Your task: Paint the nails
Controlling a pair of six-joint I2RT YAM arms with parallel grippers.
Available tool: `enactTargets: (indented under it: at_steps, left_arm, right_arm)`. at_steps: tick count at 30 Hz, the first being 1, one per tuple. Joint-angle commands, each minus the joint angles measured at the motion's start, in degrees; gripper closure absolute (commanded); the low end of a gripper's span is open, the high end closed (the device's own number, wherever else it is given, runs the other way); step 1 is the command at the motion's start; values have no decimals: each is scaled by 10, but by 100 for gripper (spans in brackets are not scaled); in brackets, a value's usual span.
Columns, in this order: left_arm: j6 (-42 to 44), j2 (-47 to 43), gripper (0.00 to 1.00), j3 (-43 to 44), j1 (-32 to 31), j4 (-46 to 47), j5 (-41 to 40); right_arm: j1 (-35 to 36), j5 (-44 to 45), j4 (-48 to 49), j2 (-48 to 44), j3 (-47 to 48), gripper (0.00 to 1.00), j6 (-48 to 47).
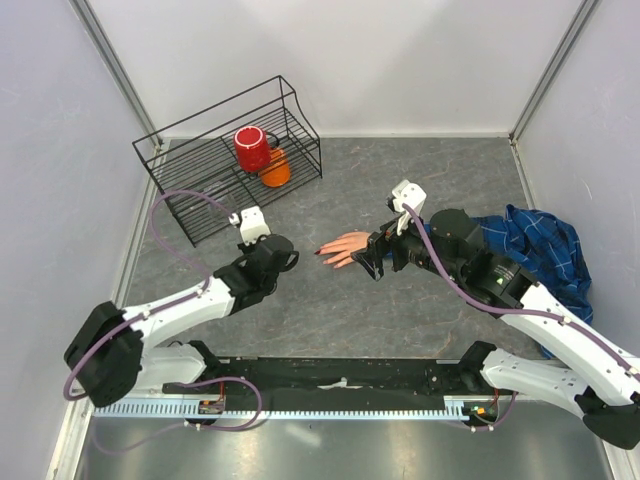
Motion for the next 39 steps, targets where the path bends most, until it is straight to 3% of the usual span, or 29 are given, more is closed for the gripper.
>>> enactTargets:
  at_steps: [1,21,23,26,27,30,36,39]
  left_arm:
    - [-90,36,98,6,0,17,-57]
    - [-133,109,98,-36,0,51,-83]
    - [-134,111,92,-37,0,52,-83]
    - [-133,98,68,-36,0,44,-73]
    - [-131,92,52,-34,0,35,-71]
    - [-126,58,31,-26,0,10,-63]
    - [-96,-43,19,51,0,-116,-32]
    - [-22,-114,19,113,1,-150,26]
  right_arm:
    - [-1,7,18,-6,-2,3,10]
    - [0,-4,29,2,-5,2,12]
    - [0,-4,30,2,-6,3,14]
    - [0,-6,33,2,-6,3,17]
    - [0,-7,32,1,-6,3,17]
    - [0,-11,34,1,-3,3,19]
    - [0,20,31,-1,19,2,42]
    - [0,115,-3,0,54,2,61]
